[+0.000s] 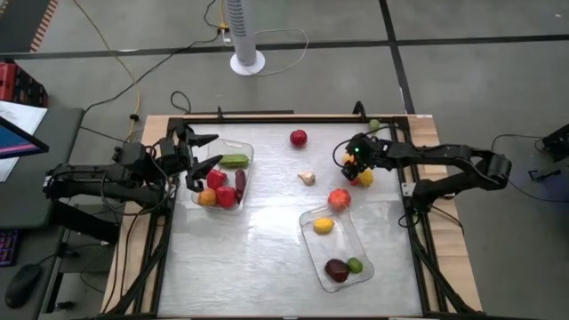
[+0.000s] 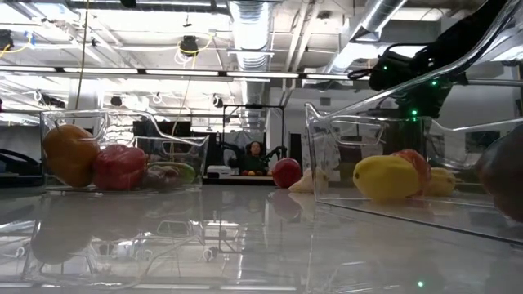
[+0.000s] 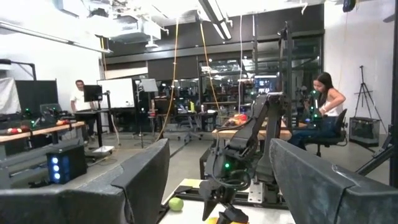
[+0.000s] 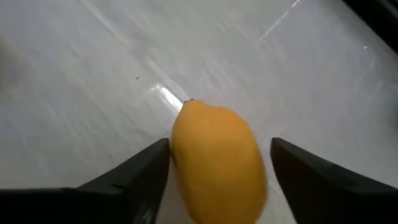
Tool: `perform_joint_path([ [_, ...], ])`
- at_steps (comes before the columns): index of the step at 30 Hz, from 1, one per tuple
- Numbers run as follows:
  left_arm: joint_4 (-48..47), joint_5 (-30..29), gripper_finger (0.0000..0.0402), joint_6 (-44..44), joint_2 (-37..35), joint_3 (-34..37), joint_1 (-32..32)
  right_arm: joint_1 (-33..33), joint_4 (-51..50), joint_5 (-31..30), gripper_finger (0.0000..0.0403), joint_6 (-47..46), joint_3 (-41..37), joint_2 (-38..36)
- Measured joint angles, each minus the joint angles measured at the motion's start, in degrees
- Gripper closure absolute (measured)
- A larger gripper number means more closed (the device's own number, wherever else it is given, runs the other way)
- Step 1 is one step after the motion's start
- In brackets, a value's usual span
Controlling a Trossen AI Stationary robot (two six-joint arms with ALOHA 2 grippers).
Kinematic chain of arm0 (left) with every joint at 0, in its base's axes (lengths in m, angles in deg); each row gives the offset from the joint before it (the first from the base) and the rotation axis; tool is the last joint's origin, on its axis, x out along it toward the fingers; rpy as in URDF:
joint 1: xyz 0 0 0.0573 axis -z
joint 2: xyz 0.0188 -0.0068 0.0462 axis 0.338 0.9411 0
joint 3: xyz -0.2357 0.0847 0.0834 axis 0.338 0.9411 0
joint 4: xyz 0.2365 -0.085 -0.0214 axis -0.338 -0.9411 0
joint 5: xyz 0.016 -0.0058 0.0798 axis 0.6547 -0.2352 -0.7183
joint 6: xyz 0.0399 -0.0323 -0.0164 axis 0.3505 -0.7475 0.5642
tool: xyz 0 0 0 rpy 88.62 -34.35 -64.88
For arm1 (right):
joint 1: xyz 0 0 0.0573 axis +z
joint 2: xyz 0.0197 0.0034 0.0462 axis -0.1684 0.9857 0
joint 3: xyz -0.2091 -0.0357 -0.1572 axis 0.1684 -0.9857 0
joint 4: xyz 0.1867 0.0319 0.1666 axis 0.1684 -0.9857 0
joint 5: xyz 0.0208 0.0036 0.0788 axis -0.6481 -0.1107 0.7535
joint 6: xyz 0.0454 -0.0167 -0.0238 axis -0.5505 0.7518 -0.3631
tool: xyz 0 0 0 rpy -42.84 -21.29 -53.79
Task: Sort produce into baskets
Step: Put the top yellow lemon into the right transparent bin
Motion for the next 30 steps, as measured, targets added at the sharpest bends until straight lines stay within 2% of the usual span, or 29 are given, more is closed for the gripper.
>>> perform_joint_path([
  [5,-0.05,0.0,0.0136,0.02,0.01,0.0,0.0,-0.06,-0.17,2.34,0.0175,-0.02,0.24,-0.02],
  [8,-0.04,0.0,0.0136,0.02,-0.01,0.0,0.0,0.39,-4.27,3.9,0.0205,-0.05,2.17,-0.02],
  [14,-0.04,0.0,0.0136,0.02,-0.01,0.0,0.0,4.99,-17.72,3.8,0.0199,-0.84,11.98,-0.02],
  [19,-0.07,0.0,0.0136,0.04,-0.01,0.0,0.0,13.4,-24.97,3.96,0.0193,-4.1,21.93,-0.05],
  [27,-0.28,0.0,0.0136,0.48,-0.01,0.0,0.0,32.46,-27.05,19.28,0.0188,-7.14,30.56,-0.07],
  [30,-0.27,0.0,0.0136,0.46,0.01,0.0,0.0,39.32,-25.64,19.5,0.0183,-9.53,30.74,-0.06],
])
